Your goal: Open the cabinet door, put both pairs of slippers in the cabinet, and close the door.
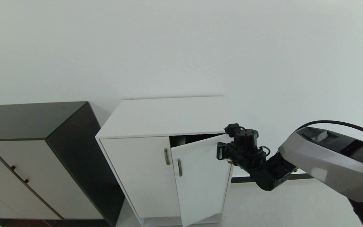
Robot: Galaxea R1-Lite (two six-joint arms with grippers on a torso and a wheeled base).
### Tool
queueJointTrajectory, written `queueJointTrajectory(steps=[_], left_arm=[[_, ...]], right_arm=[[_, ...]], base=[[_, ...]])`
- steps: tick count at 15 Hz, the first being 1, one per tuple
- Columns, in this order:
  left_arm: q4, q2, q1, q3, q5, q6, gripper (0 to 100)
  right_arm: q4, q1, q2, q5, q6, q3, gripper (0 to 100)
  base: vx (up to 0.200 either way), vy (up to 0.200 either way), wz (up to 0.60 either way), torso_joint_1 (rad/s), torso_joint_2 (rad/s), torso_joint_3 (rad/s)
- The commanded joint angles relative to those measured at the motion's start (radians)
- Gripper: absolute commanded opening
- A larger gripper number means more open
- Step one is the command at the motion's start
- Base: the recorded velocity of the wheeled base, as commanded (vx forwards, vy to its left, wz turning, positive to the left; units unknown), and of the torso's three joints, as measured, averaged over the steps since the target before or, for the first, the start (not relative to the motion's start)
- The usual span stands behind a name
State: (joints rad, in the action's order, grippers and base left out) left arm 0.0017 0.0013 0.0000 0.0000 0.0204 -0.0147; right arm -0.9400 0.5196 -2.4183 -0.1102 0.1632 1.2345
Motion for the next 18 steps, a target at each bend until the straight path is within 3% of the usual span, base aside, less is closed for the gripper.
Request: queueJointTrajectory(steps=[1, 6, 18], left_arm=[[0.000, 0.000, 0.000, 0.000, 0.000, -0.001, 0], [0.000, 0.000, 0.000, 0.000, 0.001, -0.001, 0], [0.000, 0.000, 0.000, 0.000, 0.001, -0.001, 0]], right_arm=[[0.001, -0.004, -0.024, 0.000, 0.001, 0.026, 0], [0.046, -0.009, -0.048, 0.000, 0.001, 0.095, 0], [0.052, -0.021, -0.054, 0.000, -0.001, 0.105, 0]], base=[[0.000, 0.000, 0.00, 0.000, 0.00, 0.000], [0.000, 0.000, 0.00, 0.000, 0.00, 0.000], [0.000, 0.000, 0.00, 0.000, 0.00, 0.000]])
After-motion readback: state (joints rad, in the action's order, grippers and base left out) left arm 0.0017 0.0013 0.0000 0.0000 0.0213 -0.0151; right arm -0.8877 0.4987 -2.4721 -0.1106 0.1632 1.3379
